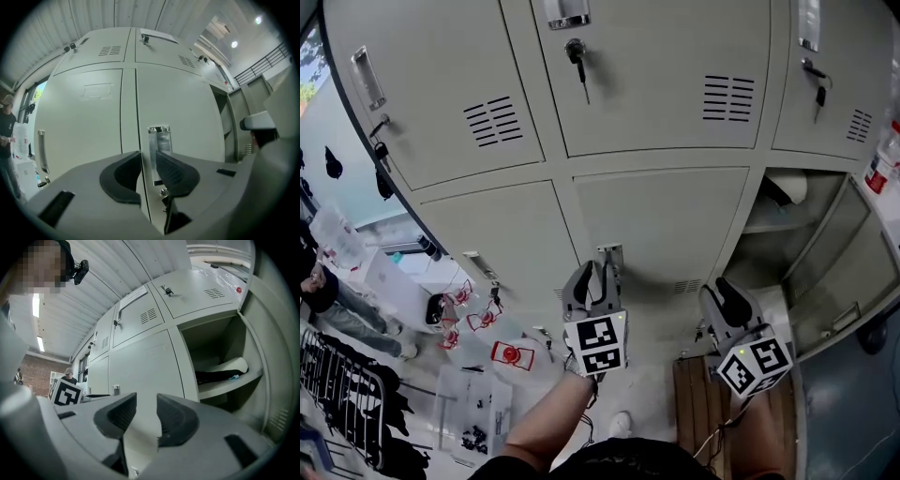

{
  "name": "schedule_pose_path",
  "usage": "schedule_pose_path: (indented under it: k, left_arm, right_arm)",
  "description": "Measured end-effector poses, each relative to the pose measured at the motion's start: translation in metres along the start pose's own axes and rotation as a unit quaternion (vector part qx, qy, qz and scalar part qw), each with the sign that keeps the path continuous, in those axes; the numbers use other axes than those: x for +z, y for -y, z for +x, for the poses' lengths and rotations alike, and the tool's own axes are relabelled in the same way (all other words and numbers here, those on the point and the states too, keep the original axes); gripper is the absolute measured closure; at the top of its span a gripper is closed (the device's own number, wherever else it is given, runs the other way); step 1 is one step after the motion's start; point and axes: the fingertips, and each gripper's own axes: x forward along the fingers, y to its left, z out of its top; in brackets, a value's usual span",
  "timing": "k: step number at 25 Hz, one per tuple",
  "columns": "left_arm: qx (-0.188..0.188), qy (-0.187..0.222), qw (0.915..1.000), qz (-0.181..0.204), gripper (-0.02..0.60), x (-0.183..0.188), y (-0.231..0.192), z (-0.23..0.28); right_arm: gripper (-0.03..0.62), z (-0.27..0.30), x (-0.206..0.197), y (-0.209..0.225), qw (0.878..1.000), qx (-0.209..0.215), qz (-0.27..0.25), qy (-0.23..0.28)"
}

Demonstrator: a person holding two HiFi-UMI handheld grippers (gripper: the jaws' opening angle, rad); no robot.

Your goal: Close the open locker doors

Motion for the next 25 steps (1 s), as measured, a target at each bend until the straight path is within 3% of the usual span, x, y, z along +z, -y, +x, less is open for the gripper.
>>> schedule_pose_path:
  k: [9,20,25]
  left_arm:
    - [0.029,0.009,0.9995,0.012,0.468,0.001,-0.004,0.01]
    - [0.031,0.007,0.9995,0.004,0.465,0.0,-0.005,0.01]
    - [0.026,0.009,0.9996,-0.003,0.431,0.003,-0.005,0.006]
  right_arm:
    - [0.473,0.012,-0.005,0.009,1.0,0.002,0.006,-0.002]
    - [0.473,0.012,-0.004,0.014,1.0,0.006,0.007,-0.003]
    - [0.473,0.005,0.0,0.015,1.0,0.004,0.004,-0.001]
